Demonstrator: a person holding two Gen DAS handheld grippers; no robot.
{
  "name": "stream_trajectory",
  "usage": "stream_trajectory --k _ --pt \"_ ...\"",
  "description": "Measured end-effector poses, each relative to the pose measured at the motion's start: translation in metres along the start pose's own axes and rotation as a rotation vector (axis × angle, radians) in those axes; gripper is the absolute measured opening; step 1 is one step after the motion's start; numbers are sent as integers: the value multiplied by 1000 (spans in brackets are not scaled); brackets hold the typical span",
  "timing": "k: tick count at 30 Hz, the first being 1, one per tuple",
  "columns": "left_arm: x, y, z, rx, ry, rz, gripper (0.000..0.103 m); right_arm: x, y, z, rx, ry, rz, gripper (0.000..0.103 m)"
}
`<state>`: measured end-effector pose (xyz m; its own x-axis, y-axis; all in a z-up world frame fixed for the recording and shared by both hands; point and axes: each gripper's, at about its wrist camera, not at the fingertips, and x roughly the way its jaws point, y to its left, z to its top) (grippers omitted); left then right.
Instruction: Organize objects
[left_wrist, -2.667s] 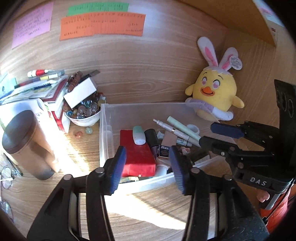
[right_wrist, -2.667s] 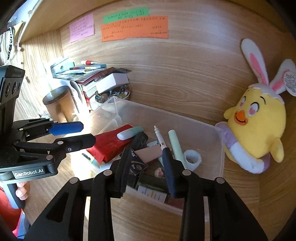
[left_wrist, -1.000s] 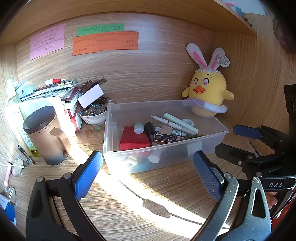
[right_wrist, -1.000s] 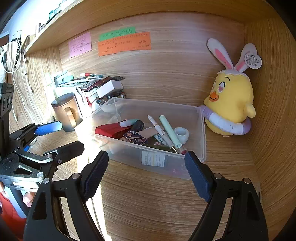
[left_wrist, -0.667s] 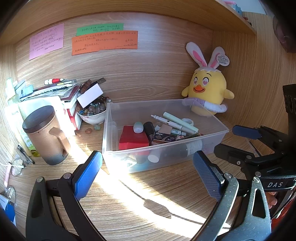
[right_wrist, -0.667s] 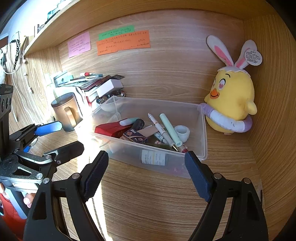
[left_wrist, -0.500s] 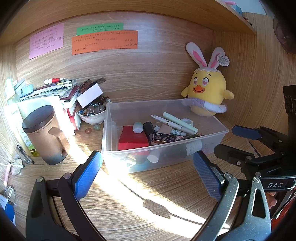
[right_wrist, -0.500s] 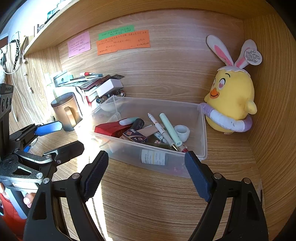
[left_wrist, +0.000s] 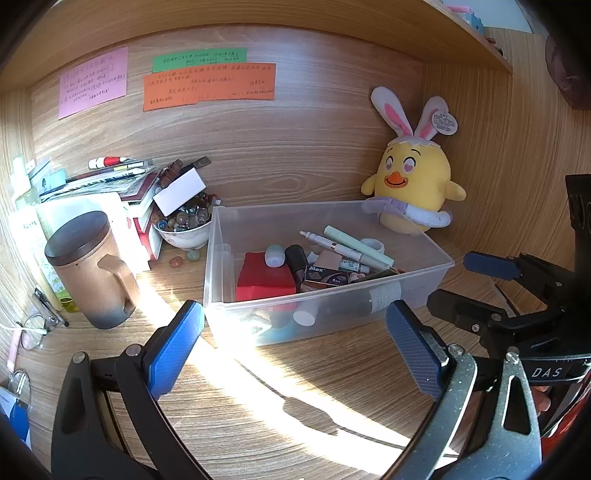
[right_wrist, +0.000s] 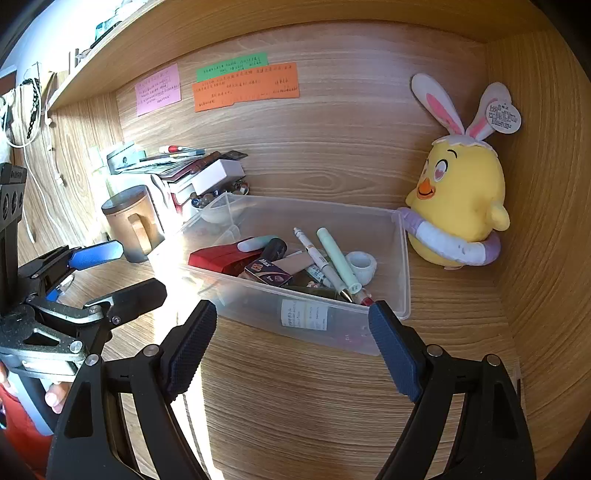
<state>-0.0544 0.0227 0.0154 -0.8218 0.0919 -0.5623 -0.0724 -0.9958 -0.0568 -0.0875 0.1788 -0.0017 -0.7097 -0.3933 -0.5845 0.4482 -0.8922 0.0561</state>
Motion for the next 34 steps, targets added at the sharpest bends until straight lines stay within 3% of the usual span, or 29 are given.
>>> stream_trajectory --k 34 --pt "3 -8 -5 20 21 -30 102 1 -8 -3 22 10 -4 82"
